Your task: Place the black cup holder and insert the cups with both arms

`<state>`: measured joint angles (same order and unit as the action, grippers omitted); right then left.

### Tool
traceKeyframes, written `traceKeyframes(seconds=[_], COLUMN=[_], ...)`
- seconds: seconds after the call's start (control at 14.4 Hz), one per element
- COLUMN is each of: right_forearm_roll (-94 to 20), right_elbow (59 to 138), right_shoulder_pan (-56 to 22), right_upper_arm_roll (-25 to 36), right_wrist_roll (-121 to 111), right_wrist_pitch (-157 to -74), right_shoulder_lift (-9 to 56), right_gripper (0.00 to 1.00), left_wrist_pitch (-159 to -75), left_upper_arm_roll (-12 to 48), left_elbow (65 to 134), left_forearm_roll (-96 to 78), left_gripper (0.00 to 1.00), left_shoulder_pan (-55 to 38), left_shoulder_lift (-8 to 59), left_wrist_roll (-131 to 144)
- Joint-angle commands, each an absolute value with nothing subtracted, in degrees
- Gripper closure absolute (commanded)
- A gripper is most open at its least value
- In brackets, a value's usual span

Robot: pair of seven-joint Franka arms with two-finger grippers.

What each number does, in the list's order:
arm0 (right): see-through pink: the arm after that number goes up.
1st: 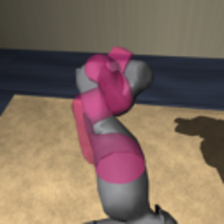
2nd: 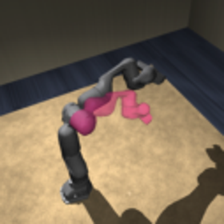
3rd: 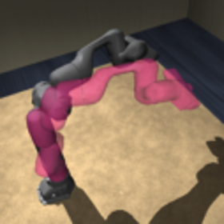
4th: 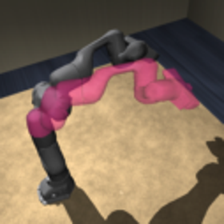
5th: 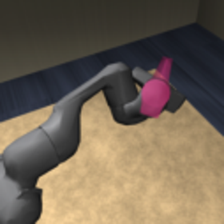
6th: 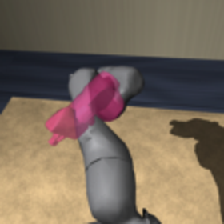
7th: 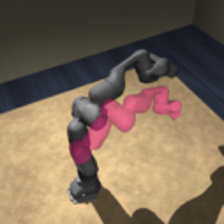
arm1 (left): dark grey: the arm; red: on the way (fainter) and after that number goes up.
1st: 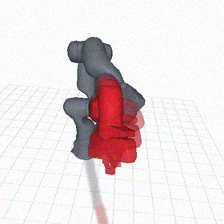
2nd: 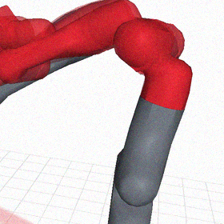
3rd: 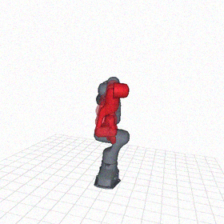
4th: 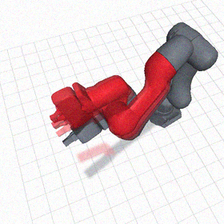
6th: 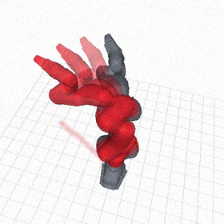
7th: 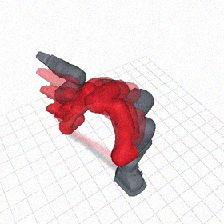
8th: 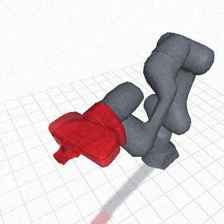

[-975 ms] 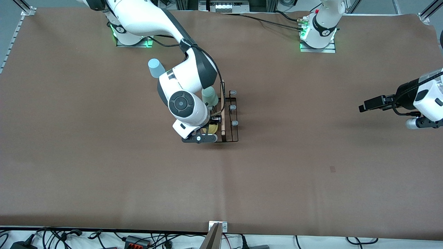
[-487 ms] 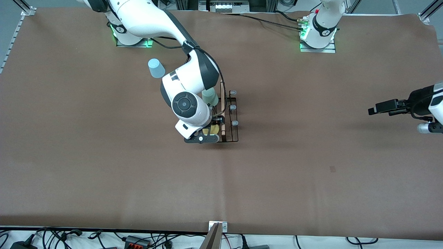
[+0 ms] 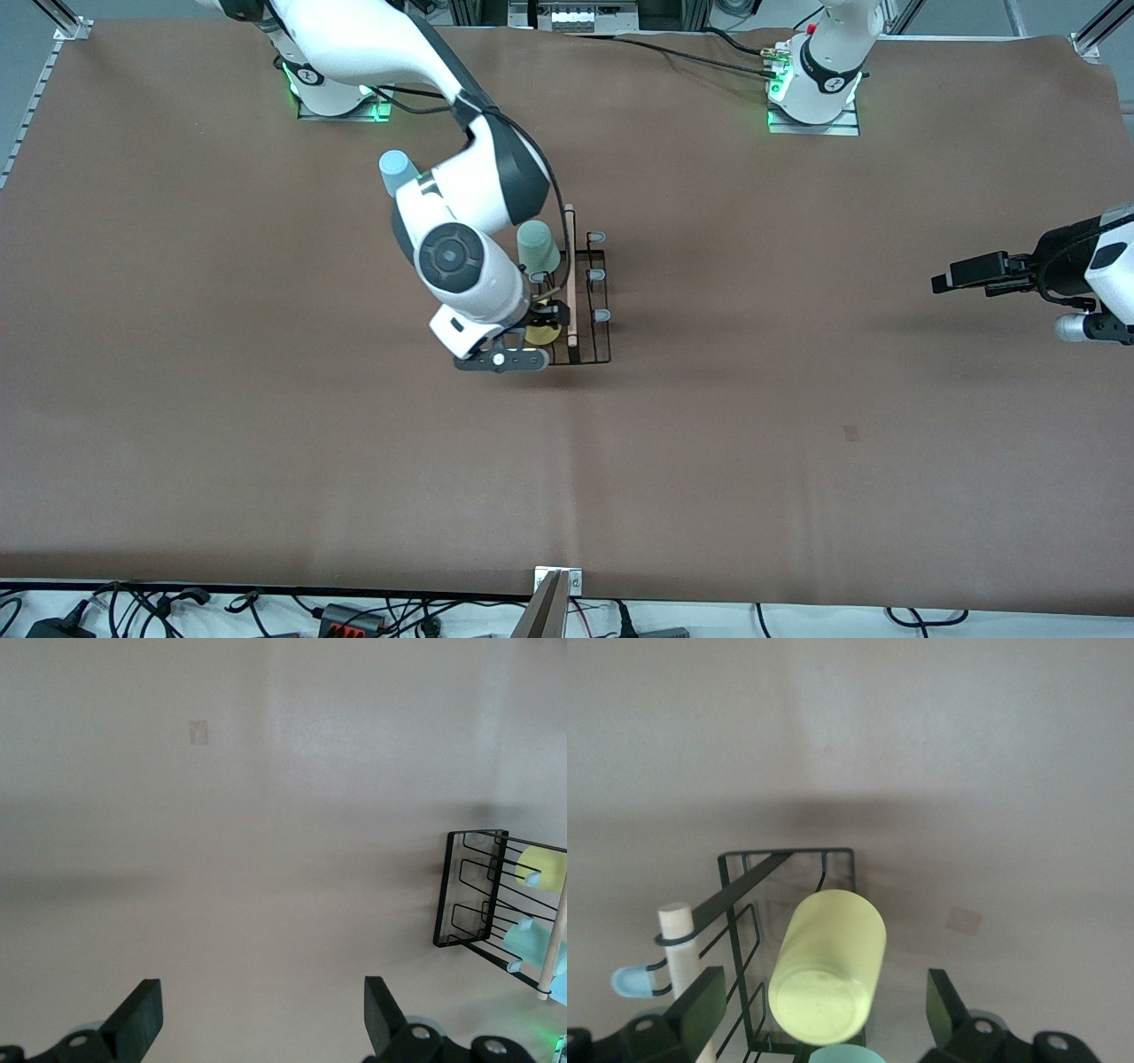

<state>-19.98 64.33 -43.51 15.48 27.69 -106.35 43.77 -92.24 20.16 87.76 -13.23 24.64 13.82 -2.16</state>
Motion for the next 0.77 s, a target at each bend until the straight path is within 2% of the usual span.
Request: traceKeyframes(seconds=[0.0, 0.28, 0.7], right_forearm_roll=[-20.2, -20.2, -20.1], right_elbow=[65.0, 65.0, 64.6], right_shoulder_pan=[-43.3, -41.8, -35.7], right_upper_arm_roll=[19.4, 22.7, 23.3], right_wrist_roll=[26.9, 26.7, 25.4], right_wrist_pitch=[-102.6, -98.9, -94.1], right_shoulder_lift=[39.6, 35.5, 33.1], right_gripper=[0.00, 0.00, 0.00], left_wrist_pitch=[-91.1, -91.0, -91.1], left_upper_arm_roll=[20.5, 22.3, 22.9], left_elbow=[86.4, 86.1, 86.0], left_forearm_roll=[-11.9, -1.2, 0.8], left_gripper=[0.00, 0.00, 0.00], left_shoulder_pan=[24.6, 21.5, 21.3], left_shoulder_lift=[14.2, 13.2, 13.3], left_wrist_roll=[0.2, 7.3, 9.0])
